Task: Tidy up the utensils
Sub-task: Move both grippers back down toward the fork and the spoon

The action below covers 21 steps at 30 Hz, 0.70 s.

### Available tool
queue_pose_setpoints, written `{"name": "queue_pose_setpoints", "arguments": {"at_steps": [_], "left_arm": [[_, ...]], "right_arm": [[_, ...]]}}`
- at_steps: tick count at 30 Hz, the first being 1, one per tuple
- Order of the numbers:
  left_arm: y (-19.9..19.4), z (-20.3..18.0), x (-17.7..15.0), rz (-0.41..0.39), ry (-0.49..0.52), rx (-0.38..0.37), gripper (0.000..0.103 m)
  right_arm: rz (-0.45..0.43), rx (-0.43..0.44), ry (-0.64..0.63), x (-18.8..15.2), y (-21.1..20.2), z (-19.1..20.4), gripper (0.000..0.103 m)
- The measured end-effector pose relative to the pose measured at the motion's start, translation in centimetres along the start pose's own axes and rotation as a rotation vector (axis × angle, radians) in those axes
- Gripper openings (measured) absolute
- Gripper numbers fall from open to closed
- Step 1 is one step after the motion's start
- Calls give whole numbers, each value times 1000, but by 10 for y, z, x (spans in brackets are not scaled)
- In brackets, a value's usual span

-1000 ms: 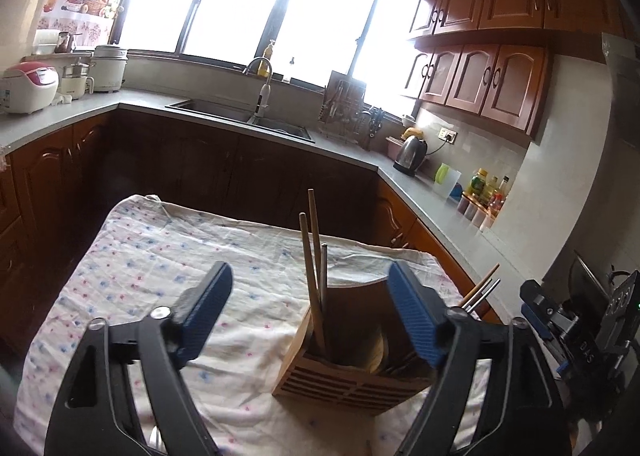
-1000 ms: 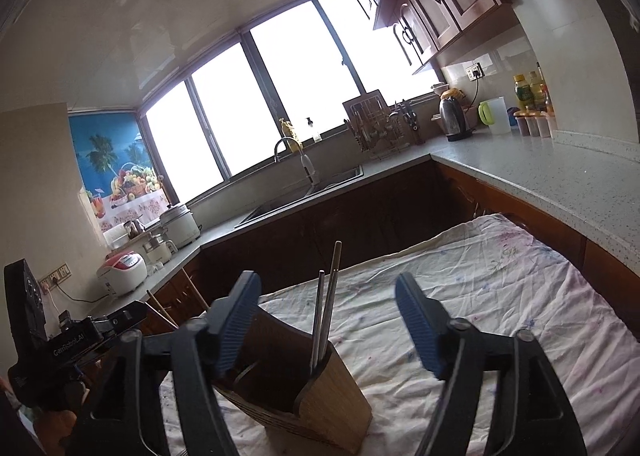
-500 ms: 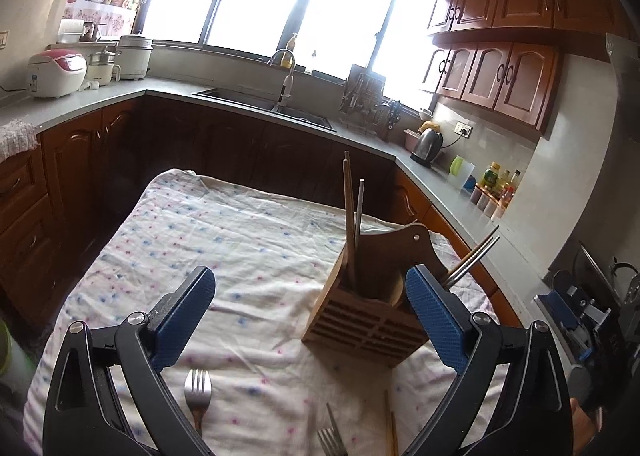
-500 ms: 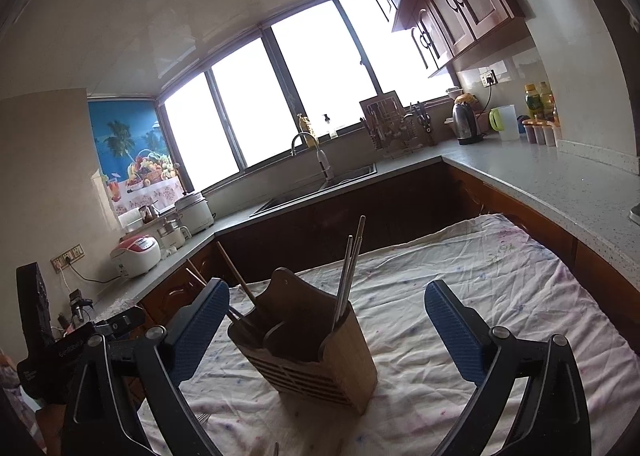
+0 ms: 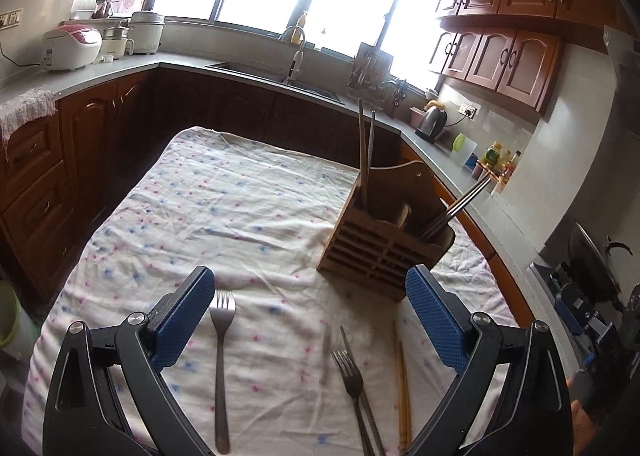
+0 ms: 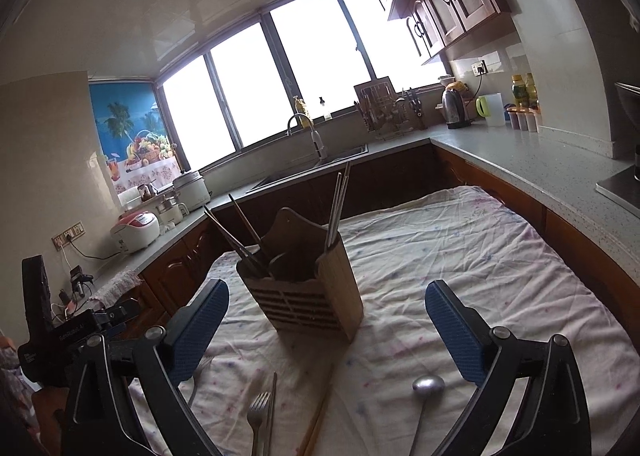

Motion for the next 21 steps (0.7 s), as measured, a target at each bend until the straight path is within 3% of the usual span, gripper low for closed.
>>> {"name": "queue_pose_setpoints", "arguments": {"at_steps": [21], "left_arm": [[2, -10, -89, 164, -13, -1, 98]], "right_arm": [[140, -83, 24, -79, -30, -53, 100]]}}
Point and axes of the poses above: each gripper's, at about its wrist camera, not at the fingertips, and y roughly the way its jaws point, z to its left, x to its top, the point moved 9 cm from there along y, roughly the way its jaws point, and after that the axes turned 10 degrees about -x, right-handed, at the moved point
